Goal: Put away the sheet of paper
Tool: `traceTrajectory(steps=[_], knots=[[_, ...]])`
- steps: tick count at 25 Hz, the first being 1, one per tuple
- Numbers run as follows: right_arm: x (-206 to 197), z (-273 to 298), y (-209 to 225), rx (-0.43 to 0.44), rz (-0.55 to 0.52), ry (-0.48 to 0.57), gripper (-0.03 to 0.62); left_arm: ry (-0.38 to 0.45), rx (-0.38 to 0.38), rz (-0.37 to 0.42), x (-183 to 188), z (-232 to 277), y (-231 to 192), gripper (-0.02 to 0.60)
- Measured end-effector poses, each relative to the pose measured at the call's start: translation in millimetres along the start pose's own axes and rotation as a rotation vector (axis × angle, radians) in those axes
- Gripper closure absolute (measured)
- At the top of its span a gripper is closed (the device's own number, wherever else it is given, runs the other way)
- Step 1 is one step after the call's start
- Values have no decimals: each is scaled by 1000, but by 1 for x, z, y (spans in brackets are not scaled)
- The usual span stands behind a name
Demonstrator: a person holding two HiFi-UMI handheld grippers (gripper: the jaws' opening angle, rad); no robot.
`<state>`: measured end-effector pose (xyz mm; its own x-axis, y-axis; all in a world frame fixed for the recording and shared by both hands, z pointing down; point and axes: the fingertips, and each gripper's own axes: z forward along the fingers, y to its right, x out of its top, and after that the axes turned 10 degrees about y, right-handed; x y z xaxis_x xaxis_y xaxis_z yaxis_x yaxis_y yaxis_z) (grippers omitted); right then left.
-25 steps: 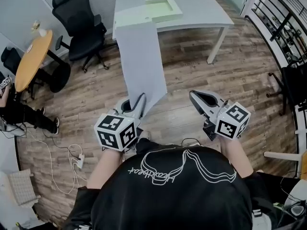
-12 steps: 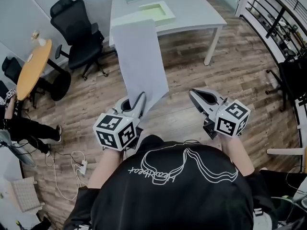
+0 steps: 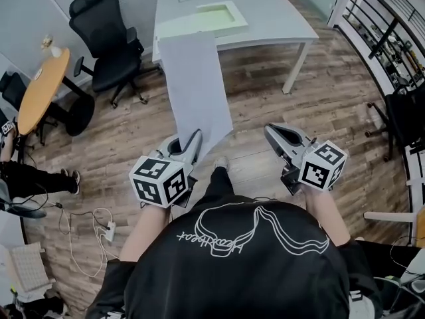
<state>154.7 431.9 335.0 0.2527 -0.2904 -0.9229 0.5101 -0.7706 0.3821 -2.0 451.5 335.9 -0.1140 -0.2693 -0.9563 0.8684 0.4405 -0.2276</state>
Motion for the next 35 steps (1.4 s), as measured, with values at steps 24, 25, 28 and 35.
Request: traceTrajectory(steps=[24, 25, 28, 35], knots=[[31, 271, 172, -70, 86, -91, 585, -71, 4, -81, 70, 193, -252, 572], [35, 283, 179, -74, 85, -92, 585, -72, 1, -83, 75, 201, -263, 572], [49, 310, 196, -81, 82, -78, 585, -70, -6, -83, 90, 223, -288, 572], [57, 340, 239, -94, 107, -73, 585, -78, -1, -95, 104, 270, -321, 572]])
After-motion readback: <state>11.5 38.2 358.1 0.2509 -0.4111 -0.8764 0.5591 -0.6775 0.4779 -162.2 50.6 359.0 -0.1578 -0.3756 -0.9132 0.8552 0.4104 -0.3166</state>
